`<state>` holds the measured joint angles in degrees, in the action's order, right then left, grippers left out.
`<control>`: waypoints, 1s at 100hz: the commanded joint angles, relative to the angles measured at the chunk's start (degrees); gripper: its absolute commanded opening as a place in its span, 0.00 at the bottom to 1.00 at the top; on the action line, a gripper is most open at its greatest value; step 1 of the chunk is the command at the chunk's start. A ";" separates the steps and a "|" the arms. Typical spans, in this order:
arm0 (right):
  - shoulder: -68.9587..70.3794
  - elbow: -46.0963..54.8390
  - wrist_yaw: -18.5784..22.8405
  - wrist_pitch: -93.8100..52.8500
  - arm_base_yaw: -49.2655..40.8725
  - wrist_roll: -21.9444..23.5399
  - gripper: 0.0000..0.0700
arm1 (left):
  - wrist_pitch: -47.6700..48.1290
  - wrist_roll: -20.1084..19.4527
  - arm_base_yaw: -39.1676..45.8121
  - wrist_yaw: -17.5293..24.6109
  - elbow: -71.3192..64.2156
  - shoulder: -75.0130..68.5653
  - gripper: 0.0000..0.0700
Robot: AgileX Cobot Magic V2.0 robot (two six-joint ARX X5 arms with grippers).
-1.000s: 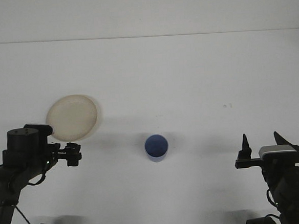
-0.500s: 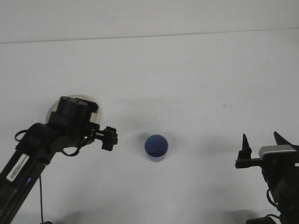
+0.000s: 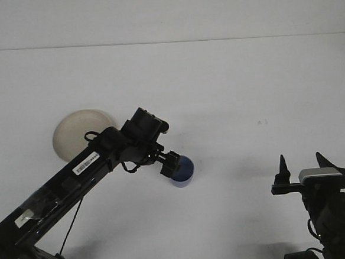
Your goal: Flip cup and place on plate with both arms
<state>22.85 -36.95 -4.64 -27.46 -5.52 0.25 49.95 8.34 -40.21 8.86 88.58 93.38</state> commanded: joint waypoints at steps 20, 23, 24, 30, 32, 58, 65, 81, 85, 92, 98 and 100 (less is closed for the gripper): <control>0.02 -0.13 -0.04 0.74 -0.02 -0.04 0.86 | -0.96 0.33 -1.07 -0.70 1.27 6.47 0.68; 0.00 -0.13 -0.04 0.68 -0.02 -0.04 0.86 | -1.25 0.33 -1.07 -1.07 1.27 7.15 0.68; 0.02 -0.11 -0.04 0.68 -0.02 -0.04 0.86 | -1.33 0.33 -1.07 -1.18 1.27 7.32 0.68; 0.02 -0.11 -0.04 0.61 -0.02 -0.04 0.86 | -1.81 0.33 -1.07 -2.01 1.27 8.37 0.68; 0.02 -0.13 -0.04 0.57 -0.02 -0.04 0.86 | -1.95 0.33 -1.07 -2.08 1.27 8.74 0.67; 0.02 -0.11 -0.07 0.35 -0.02 -0.07 0.86 | -2.03 0.28 -1.07 -2.45 1.27 11.96 0.66; 0.02 -0.11 -0.07 0.35 -0.02 -0.07 0.86 | -2.03 0.28 -1.07 -2.45 1.27 12.76 0.65; 0.02 -0.13 -0.07 0.35 -0.02 -0.07 0.86 | -2.01 0.17 -1.09 -2.47 1.27 14.10 0.57; 0.02 -0.13 -0.07 0.33 -0.02 -0.07 0.86 | -2.03 0.15 -1.18 -2.47 1.27 14.14 0.49; 0.02 -0.13 -0.07 0.33 -0.02 -0.07 0.86 | -2.27 0.11 -1.40 -2.45 1.27 14.14 0.34; 0.02 -0.11 -0.07 0.33 -0.02 -0.07 0.86 | -2.19 0.11 -1.44 -2.45 1.40 14.14 0.22; 0.02 -0.13 -0.07 0.35 -0.02 -0.07 0.86 | -2.10 0.11 -1.44 -2.45 1.49 14.14 0.18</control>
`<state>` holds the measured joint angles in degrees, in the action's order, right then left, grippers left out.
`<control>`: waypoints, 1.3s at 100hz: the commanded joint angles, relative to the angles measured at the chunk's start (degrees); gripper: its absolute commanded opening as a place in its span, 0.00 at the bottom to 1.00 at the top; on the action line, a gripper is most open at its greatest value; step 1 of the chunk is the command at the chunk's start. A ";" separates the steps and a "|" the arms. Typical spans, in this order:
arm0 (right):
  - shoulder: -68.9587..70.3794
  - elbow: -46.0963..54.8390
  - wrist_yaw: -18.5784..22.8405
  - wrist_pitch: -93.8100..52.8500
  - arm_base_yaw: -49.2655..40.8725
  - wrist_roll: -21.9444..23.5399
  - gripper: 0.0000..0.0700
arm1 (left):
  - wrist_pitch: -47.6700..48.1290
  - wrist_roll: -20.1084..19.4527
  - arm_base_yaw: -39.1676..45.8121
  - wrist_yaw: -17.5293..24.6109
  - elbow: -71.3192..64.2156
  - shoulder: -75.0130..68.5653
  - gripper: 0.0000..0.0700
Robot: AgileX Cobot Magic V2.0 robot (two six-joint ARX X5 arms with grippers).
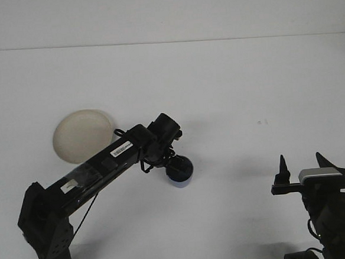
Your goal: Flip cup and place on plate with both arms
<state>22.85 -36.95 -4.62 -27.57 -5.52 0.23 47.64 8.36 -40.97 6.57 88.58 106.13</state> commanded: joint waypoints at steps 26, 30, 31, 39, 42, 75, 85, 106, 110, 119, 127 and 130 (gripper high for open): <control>0.02 -0.11 -0.09 0.44 -0.02 -0.04 0.86 | 1.95 -0.15 -0.68 -0.15 3.98 1.38 0.02; 0.02 -0.13 -0.09 0.46 -0.02 -0.04 0.86 | 2.38 -0.31 -0.68 -0.15 4.85 1.38 0.02; 0.00 -0.13 -0.09 0.46 -0.02 -0.04 0.86 | 2.47 -0.39 -0.68 -0.15 5.09 1.38 0.02; 0.02 -0.11 -0.09 0.44 -0.02 -0.04 0.86 | 4.63 -1.49 -0.26 -0.20 7.65 1.38 0.02; 0.02 -0.11 -0.09 0.44 -0.02 -0.04 0.86 | 5.53 -1.81 0.00 -0.42 8.70 1.38 0.02; 0.00 -0.11 -0.11 0.46 -0.02 -0.04 0.86 | 19.26 -6.84 6.54 -8.24 21.18 1.38 0.02; 0.00 -0.13 -0.11 0.46 -0.02 -0.04 0.86 | 22.03 -7.96 10.54 -9.53 23.58 1.38 0.02; 0.02 -0.11 -0.13 0.48 -0.02 -0.04 0.86 | 22.97 -7.89 21.44 -11.41 24.33 1.38 0.02; 0.02 -0.11 -0.13 0.48 -0.02 -0.04 0.86 | 22.84 -7.89 23.65 -11.41 24.33 1.38 0.02; 0.02 -0.11 -0.13 0.48 -0.02 -0.04 0.86 | 22.80 -7.80 28.61 -11.41 24.33 1.38 0.02; 0.02 -0.11 -0.13 0.50 -0.02 -0.04 0.86 | 22.77 -7.74 32.81 -11.41 24.33 1.38 0.02; 0.02 -0.11 -0.13 0.50 -0.02 -0.04 0.86 | 22.75 -7.74 34.23 -11.41 24.30 1.42 0.02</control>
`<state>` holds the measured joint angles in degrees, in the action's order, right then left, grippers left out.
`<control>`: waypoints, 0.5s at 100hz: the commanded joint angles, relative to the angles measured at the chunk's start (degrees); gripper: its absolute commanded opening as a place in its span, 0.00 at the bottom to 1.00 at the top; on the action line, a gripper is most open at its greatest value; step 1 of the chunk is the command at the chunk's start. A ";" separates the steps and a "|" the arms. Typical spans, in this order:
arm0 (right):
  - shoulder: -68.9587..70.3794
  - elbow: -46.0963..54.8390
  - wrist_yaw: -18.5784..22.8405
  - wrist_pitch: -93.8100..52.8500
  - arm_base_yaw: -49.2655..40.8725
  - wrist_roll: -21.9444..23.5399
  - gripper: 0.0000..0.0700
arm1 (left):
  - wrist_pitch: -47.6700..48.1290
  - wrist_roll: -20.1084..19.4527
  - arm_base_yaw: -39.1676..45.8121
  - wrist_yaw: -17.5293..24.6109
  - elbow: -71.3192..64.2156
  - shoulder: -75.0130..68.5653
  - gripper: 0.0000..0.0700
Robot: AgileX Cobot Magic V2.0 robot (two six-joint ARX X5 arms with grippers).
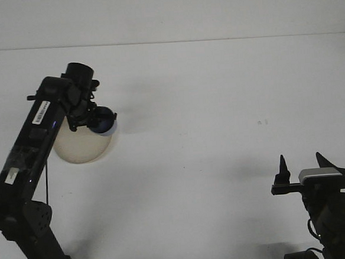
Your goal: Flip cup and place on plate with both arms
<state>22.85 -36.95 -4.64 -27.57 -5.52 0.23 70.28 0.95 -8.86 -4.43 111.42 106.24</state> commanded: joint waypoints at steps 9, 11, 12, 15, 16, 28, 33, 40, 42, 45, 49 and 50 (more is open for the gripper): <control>0.02 -0.11 -0.11 0.50 -0.02 -0.04 0.86 | -0.07 -0.33 5.95 -0.42 1.44 1.57 0.02; 0.02 -0.13 -0.11 0.50 -0.02 -0.04 0.86 | -0.11 -0.33 6.64 -0.42 1.44 1.66 0.02; 0.02 -0.13 -0.11 0.50 -0.02 -0.04 0.86 | -0.11 -0.33 6.99 -0.42 1.44 1.68 0.02; 0.02 -0.13 -0.11 0.52 -0.02 -0.04 0.86 | -0.11 -0.33 8.00 -0.39 1.42 1.73 0.02; 0.02 -0.13 -0.11 0.52 -0.02 -0.04 0.86 | -0.11 -0.33 8.33 -0.39 1.42 1.75 0.02; 0.02 -0.13 -0.11 0.52 -0.02 -0.04 0.86 | -0.52 -0.28 11.30 0.02 1.40 2.14 0.02; 0.02 -0.11 -0.11 0.55 -0.02 -0.04 0.86 | -0.48 -0.31 11.96 0.66 1.40 2.45 0.02; 0.02 -0.11 -0.11 0.57 -0.02 -0.04 0.86 | -0.46 -0.31 12.50 1.29 1.33 2.97 0.02; 0.02 -0.13 -0.11 0.57 -0.02 -0.04 0.86 | -0.46 -0.31 12.52 1.29 1.33 3.19 0.02; 0.02 -0.13 -0.11 0.57 -0.02 -0.04 0.86 | -0.46 -0.31 12.59 1.29 1.33 3.50 0.02; 0.02 -0.13 -0.11 0.57 -0.02 -0.04 0.86 | -0.48 -0.31 12.59 1.31 1.33 4.09 0.02; 0.02 -0.13 -0.11 0.55 -0.02 -0.04 0.86 | -0.48 -0.31 12.59 1.31 1.33 4.24 0.02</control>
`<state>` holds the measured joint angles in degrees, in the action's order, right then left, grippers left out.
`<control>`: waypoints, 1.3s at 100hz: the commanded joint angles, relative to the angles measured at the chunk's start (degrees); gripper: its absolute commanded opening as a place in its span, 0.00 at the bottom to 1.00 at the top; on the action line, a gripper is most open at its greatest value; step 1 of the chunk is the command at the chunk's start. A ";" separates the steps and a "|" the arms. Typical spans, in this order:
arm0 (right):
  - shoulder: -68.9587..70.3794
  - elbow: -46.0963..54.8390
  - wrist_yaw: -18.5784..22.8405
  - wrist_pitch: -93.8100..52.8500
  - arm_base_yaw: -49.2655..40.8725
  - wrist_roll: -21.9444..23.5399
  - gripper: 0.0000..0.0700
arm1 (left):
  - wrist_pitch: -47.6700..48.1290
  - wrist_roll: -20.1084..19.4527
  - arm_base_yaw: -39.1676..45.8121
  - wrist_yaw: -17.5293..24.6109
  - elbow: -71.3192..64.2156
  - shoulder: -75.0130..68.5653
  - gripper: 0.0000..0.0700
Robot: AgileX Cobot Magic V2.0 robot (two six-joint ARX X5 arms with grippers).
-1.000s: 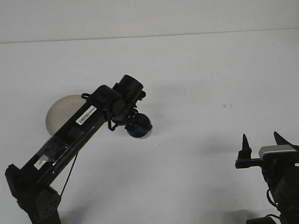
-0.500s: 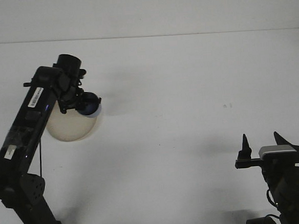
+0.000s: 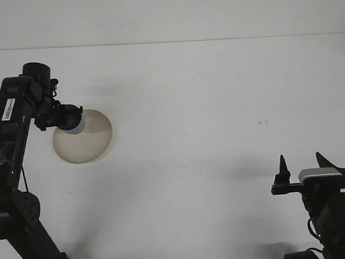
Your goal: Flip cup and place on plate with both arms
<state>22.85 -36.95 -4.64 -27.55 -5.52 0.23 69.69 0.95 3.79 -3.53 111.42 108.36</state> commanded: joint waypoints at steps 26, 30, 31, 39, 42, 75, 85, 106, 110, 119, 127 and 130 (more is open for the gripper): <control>0.02 -0.11 -0.15 0.52 -0.02 -0.04 0.86 | 0.33 -0.33 -0.07 0.57 1.33 6.43 0.02; 0.02 -0.11 -0.17 0.52 -0.02 -0.04 0.86 | 0.33 -0.33 -0.07 0.57 1.33 7.02 0.02; 0.02 -0.13 -0.17 0.52 -0.02 -0.04 0.86 | 0.35 -0.33 -0.07 0.57 1.33 7.15 0.02; 0.02 -0.11 -0.24 0.52 -0.02 -0.04 0.86 | 0.35 -0.33 -0.04 0.59 1.33 8.13 0.02; 0.02 -0.11 -0.35 0.52 -0.02 -0.04 0.86 | 0.28 -0.33 -0.04 0.59 1.33 8.50 0.02; 0.02 -0.13 -0.37 0.52 -0.02 -0.04 0.86 | -0.57 -0.44 -0.02 0.59 1.33 9.22 0.26; 0.02 -0.13 -0.37 0.52 -0.02 -0.04 0.86 | -0.76 -0.46 0.02 0.59 1.33 9.22 0.44; 0.02 -0.13 -0.37 0.52 -0.02 -0.04 0.86 | -1.84 -0.50 0.46 0.59 1.38 9.20 0.56; 0.02 -0.13 -0.37 0.52 -0.02 -0.04 0.86 | -2.10 -0.48 0.68 0.59 1.51 9.16 0.56; 0.02 -0.11 -0.37 0.52 -0.02 -0.04 0.86 | -2.10 -0.46 1.14 0.59 1.99 8.92 0.56; 0.02 -0.13 -0.37 0.52 -0.02 -0.04 0.86 | -2.12 -0.28 1.57 0.59 2.69 8.37 0.56; 0.02 -0.13 -0.37 0.52 -0.02 -0.04 0.86 | -2.23 -0.28 1.70 0.59 2.78 7.98 0.56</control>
<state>22.85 -36.95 -4.75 -27.55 -5.52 0.25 67.53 0.93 5.15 -3.09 112.12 116.40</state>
